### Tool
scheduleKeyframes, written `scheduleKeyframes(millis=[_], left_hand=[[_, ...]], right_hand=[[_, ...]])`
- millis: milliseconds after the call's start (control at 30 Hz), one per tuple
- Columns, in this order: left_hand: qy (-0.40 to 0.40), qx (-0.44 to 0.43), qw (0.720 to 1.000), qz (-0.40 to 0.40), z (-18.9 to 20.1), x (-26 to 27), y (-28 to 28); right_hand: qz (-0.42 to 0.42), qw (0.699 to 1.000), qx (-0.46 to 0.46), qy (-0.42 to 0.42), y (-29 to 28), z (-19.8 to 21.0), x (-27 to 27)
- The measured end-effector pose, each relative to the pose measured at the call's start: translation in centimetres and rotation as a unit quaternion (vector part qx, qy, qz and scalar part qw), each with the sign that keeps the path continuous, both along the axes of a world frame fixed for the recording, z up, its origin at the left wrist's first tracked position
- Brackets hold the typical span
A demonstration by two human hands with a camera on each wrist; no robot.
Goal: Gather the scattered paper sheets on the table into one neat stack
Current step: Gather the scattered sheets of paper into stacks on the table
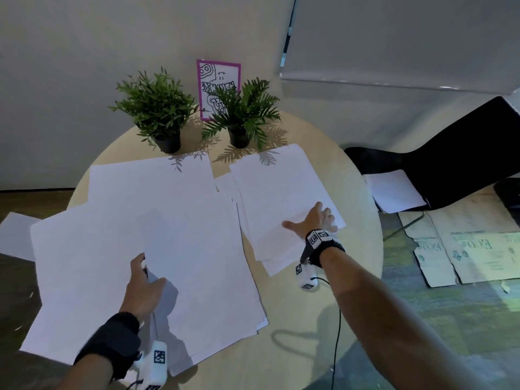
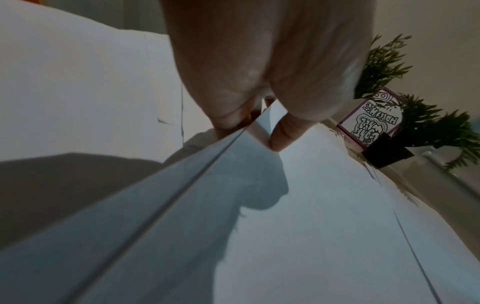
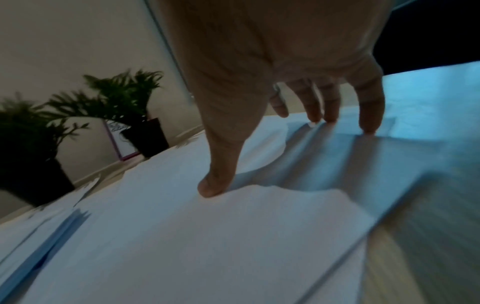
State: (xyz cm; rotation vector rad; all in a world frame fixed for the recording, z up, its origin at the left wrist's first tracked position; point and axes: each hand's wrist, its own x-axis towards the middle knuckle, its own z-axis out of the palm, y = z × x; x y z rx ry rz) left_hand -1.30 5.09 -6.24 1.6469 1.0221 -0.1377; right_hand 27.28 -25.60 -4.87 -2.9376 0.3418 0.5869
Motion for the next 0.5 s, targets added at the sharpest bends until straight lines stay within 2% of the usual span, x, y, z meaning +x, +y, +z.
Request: scheduleKeyframes(millis=[100,267,367,500], left_hand=[[-0.007,0.016,1.000,0.006,0.2,0.4,-0.6],[-0.034,0.016,0.999,0.017,0.8,0.8,-1.1],[-0.037,0.013,0.999,0.016,1.3,0.8,-1.0],[-0.042,0.003,0.999,0.018,1.6,1.0,-1.1]], right_hand=[[-0.026,0.999,0.016,0.043,-0.3,0.6,1.1],[-0.045,0.997,0.047,0.052,-0.1,0.7,1.7],[-0.071,0.991,0.109,0.015,-0.1,1.8,1.2],[-0.055,0.979,0.188,-0.051,-0.2,3.7,0.1]])
